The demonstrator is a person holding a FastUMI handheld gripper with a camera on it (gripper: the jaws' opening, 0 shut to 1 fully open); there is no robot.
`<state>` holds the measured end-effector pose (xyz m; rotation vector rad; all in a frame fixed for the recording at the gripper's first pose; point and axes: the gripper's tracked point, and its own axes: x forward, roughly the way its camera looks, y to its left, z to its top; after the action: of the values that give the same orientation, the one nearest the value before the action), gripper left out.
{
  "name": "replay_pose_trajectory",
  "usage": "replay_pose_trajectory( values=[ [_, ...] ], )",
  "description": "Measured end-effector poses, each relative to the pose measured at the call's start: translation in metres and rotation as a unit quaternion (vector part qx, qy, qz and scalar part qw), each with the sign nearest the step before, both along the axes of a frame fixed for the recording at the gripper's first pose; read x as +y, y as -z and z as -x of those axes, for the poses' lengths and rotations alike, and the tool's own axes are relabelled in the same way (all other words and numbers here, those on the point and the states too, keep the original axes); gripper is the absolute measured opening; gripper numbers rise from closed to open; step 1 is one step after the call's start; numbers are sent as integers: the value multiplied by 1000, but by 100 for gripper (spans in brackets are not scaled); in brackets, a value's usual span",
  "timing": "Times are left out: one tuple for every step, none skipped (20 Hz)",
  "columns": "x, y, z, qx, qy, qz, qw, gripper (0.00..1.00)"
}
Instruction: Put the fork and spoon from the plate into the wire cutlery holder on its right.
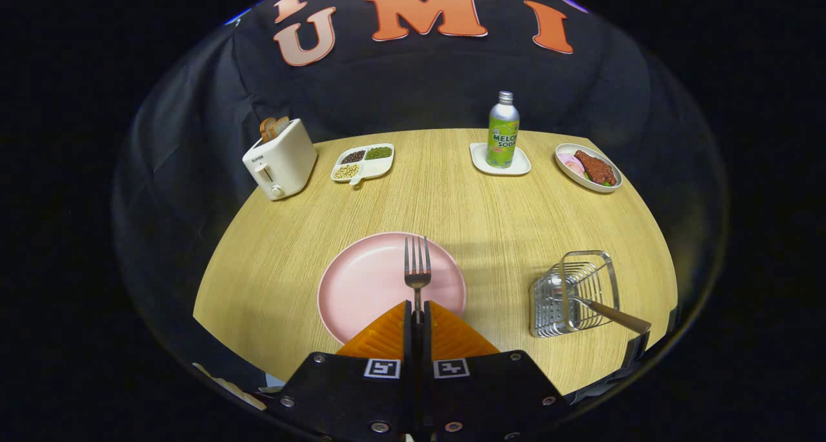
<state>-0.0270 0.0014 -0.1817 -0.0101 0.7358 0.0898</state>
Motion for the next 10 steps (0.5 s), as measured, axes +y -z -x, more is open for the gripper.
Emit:
replay_pose_trajectory(
  values=[
    [-9,-7,1,0,1,3,1000,4],
    [-19,-13,2,0,2,9,1000,5],
    [-28,-20,4,2,3,12,1000,5],
    [-37,-27,8,7,3,13,1000,5],
    [-44,-31,10,10,3,18,1000,4],
    [-54,-36,13,13,4,27,1000,4],
    [-64,-42,17,16,4,34,999,4],
    [-75,-47,20,21,5,44,999,4],
    [-85,-49,22,27,5,56,998,4],
    [-97,-54,25,32,6,69,997,4]
  ],
)
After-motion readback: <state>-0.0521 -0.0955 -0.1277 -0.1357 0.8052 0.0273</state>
